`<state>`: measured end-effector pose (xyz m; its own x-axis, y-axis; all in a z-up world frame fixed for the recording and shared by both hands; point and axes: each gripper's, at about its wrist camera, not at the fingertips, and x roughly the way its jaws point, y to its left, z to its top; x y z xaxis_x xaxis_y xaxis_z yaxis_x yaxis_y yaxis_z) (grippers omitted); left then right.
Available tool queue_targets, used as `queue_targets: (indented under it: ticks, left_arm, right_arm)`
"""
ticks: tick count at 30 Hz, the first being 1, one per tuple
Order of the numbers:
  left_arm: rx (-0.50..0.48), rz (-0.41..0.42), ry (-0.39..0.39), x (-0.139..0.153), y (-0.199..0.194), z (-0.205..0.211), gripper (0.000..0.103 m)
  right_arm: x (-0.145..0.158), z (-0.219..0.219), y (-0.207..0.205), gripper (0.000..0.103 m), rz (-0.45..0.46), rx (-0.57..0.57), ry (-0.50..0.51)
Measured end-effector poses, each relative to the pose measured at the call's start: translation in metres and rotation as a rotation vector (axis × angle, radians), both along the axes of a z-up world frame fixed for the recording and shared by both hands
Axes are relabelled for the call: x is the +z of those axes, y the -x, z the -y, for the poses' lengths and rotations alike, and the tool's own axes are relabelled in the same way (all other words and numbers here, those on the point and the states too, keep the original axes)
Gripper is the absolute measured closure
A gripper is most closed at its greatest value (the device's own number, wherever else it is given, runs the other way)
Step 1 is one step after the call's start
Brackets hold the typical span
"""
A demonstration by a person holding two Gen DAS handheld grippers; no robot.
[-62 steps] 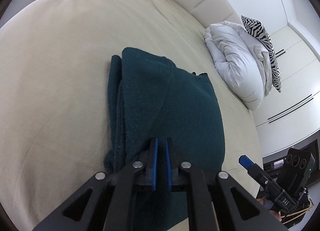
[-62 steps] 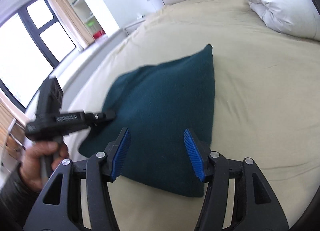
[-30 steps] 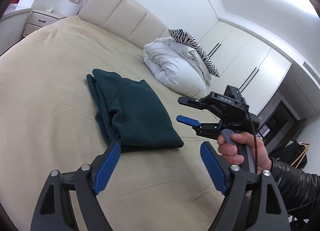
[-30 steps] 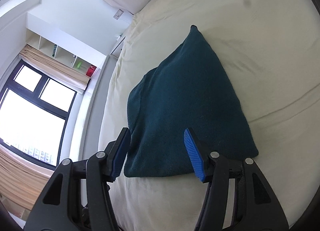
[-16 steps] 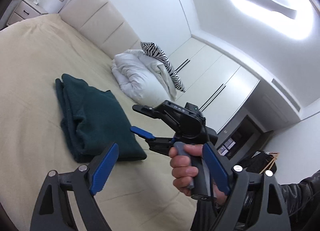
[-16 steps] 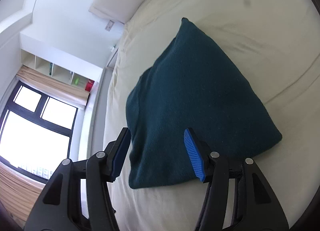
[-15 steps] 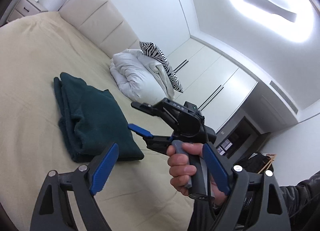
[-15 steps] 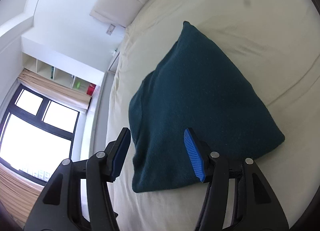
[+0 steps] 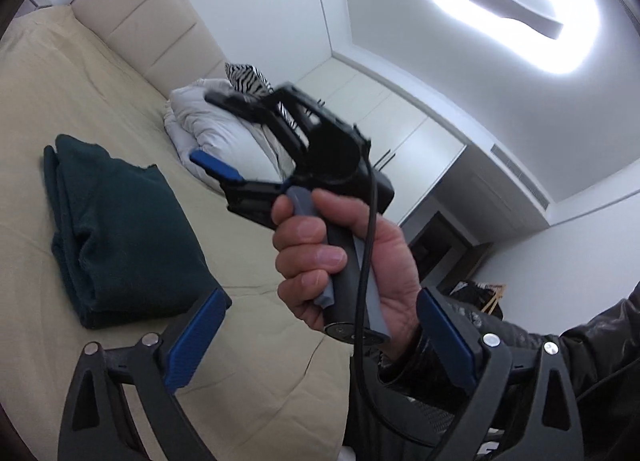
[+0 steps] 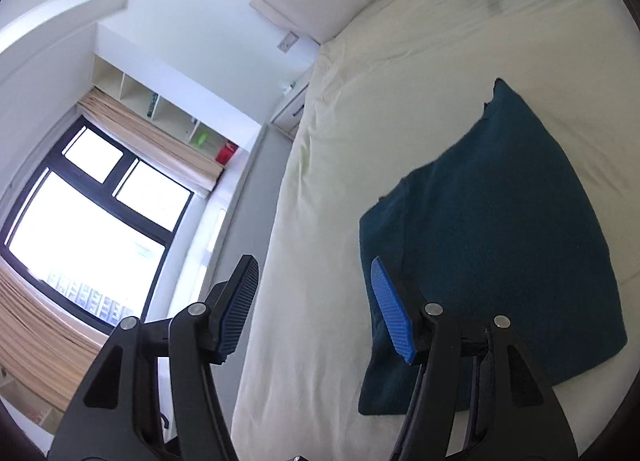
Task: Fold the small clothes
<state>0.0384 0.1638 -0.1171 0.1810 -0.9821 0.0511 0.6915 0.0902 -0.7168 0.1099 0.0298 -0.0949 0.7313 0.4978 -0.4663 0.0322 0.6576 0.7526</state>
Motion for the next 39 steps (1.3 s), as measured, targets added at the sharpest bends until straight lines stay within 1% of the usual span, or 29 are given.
queue_targets:
  ticks: [2, 3, 4, 6, 10, 12, 14, 19, 22, 26, 32, 39]
  left_arm:
    - [0.019, 0.01, 0.049, 0.004, 0.0, -0.012, 0.005]
    - [0.016, 0.015, 0.068, 0.006, 0.001, -0.015, 0.005]
    - [0.017, 0.024, 0.073, 0.008, 0.002, -0.016, 0.005]
    - [0.021, 0.042, 0.048, 0.011, 0.004, -0.014, 0.005]
    - [0.02, 0.06, 0.01, 0.014, 0.007, -0.005, 0.005]
    - [0.024, 0.061, -0.001, 0.012, 0.004, -0.003, 0.005]
    - [0.029, 0.057, -0.002, 0.011, 0.001, -0.002, 0.005]
    - [0.034, 0.048, -0.01, 0.007, -0.004, -0.002, 0.005]
    - [0.04, 0.045, -0.015, 0.007, -0.004, -0.002, 0.005]
    - [0.046, 0.038, -0.01, 0.009, -0.003, -0.008, 0.005]
    - [0.047, 0.041, -0.023, 0.011, -0.002, -0.009, 0.005]
    - [0.076, 0.016, -0.036, 0.008, -0.007, -0.008, 0.004]
  right_arm:
    - [0.001, 0.015, 0.003, 0.045, 0.0, -0.074, -0.024]
    - [0.002, 0.02, 0.005, 0.045, 0.002, -0.093, -0.029]
    - [0.004, 0.026, 0.012, 0.045, 0.009, -0.122, -0.022]
    - [0.004, 0.032, 0.025, 0.045, 0.016, -0.169, -0.011]
    - [-0.001, 0.057, 0.04, 0.045, -0.01, -0.272, -0.032]
    - [0.001, 0.065, 0.042, 0.045, -0.008, -0.307, -0.031]
    - [0.005, 0.078, 0.055, 0.045, -0.003, -0.341, -0.023]
    - [0.009, 0.093, 0.069, 0.045, 0.007, -0.364, -0.017]
    - [0.004, 0.1, 0.077, 0.045, -0.007, -0.384, -0.027]
    - [0.002, 0.104, 0.082, 0.045, -0.011, -0.399, -0.032]
    - [0.0, 0.107, 0.082, 0.045, -0.013, -0.414, -0.035]
    - [-0.005, 0.12, 0.097, 0.045, -0.018, -0.425, -0.036]
